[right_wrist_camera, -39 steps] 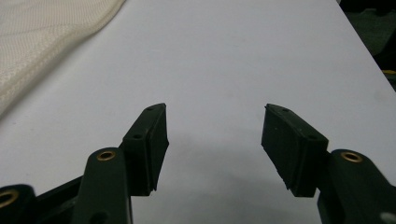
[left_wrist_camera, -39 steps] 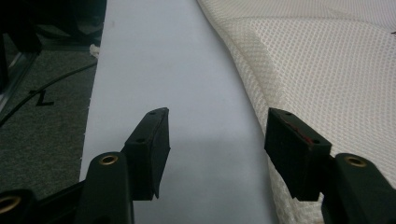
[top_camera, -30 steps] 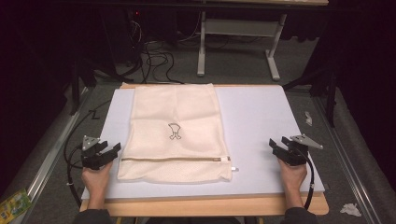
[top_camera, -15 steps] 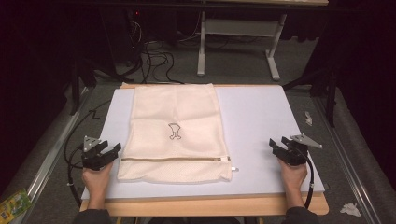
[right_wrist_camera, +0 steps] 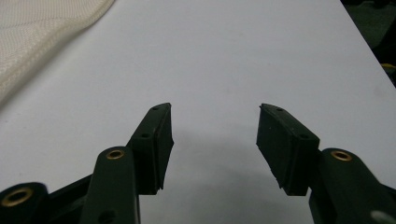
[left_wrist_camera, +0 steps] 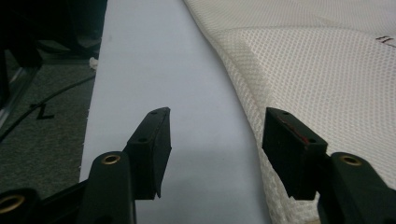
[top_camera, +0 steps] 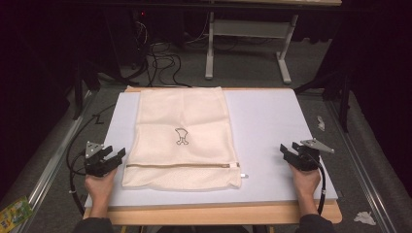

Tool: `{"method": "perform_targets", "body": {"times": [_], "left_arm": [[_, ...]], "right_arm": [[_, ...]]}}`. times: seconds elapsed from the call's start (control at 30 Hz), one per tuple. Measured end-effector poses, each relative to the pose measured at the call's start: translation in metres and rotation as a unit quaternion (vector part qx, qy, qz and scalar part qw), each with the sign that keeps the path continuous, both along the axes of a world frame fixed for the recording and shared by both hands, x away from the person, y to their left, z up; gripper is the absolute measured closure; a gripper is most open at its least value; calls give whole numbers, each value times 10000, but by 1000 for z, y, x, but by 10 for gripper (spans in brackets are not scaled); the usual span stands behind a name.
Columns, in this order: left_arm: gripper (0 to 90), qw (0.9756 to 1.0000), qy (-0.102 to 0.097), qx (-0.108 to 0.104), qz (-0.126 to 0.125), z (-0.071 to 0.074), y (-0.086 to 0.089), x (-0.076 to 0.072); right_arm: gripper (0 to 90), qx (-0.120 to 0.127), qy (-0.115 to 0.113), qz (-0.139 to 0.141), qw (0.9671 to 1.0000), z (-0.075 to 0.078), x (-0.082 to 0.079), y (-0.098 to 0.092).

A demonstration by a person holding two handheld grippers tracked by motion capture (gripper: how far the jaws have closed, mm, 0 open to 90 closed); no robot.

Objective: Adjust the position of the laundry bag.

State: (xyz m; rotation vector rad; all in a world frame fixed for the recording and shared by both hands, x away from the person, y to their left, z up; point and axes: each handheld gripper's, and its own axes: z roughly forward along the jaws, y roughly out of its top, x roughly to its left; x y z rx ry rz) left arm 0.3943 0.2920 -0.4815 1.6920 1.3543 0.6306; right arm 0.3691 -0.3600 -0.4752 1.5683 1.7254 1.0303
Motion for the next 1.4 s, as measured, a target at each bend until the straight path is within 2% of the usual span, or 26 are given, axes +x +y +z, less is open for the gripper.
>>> {"method": "perform_targets", "body": {"times": [0.13,0.3,0.5,0.6,0.77,0.87,1.07,1.2,1.3,1.4], "left_arm": [[422,10000,5,-50,-37,0,0,1],[414,9998,134,-135,-90,0,-2,3],[399,9997,120,-177,-81,2,-3,2],[398,9996,137,-65,-244,7,-7,2],[398,9992,207,-54,-352,11,-10,1],[396,9988,326,-34,-375,14,-12,2],[376,9974,486,-17,-523,18,-13,2],[365,9969,548,-21,-560,19,-14,0],[358,9963,630,78,-585,19,-15,1],[348,9962,654,111,-560,20,-17,2]], "right_arm": [[483,78,52,0,10000,0,-1,0],[504,99,215,67,9997,0,-1,2],[523,232,276,165,9992,2,-3,2],[545,195,262,227,9992,4,-3,3],[573,257,323,417,9983,4,-3,11],[582,247,383,556,9974,6,-2,17],[607,280,356,729,9963,13,1,26],[603,346,354,823,9954,13,3,31],[585,357,357,903,9946,14,3,39],[549,241,278,855,9957,16,1,47]]}}
